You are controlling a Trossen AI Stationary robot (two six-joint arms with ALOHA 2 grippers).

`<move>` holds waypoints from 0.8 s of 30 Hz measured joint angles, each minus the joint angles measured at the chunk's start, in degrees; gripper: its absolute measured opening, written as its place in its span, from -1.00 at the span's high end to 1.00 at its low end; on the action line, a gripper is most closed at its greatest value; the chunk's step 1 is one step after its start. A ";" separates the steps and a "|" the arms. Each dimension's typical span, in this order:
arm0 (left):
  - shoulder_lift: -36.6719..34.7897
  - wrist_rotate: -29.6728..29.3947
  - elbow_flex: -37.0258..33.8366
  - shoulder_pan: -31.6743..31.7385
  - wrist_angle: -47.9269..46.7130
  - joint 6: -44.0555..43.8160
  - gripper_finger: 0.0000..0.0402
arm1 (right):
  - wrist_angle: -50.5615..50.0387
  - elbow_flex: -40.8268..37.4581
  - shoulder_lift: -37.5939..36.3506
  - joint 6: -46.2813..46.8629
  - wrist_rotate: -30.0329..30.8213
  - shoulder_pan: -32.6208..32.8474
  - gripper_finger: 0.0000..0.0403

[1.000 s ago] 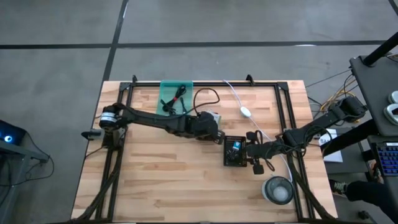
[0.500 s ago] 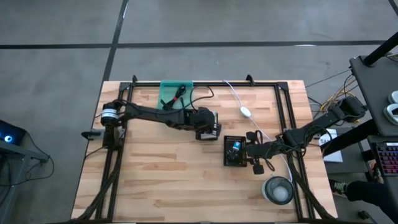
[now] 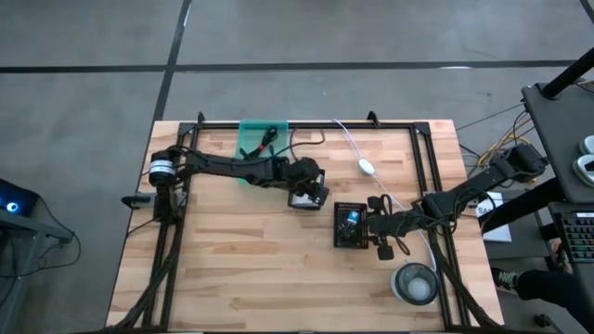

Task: Pick and place items into bin
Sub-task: Return to Home Position

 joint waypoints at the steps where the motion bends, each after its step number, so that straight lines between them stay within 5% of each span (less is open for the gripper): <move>1: -0.70 0.15 0.68 0.03 0.15 5.10 0.30 | 0.04 0.00 0.00 0.00 0.00 0.00 0.31; 3: -3.09 -1.90 1.14 -0.35 0.48 16.67 0.25 | 0.62 0.00 0.00 0.77 0.39 0.00 0.31; 9: -12.12 -20.75 -4.81 -4.59 8.22 38.59 0.33 | 9.31 0.00 -1.89 5.04 -4.12 1.56 0.31; 19: -37.75 -10.75 -33.50 -6.82 29.22 56.44 0.92 | 12.54 -1.30 -17.27 -12.15 10.71 1.58 0.31; 24: -51.63 -8.33 -50.38 -9.13 40.93 62.45 0.96 | 12.55 -4.60 -28.30 -19.20 19.98 1.51 0.31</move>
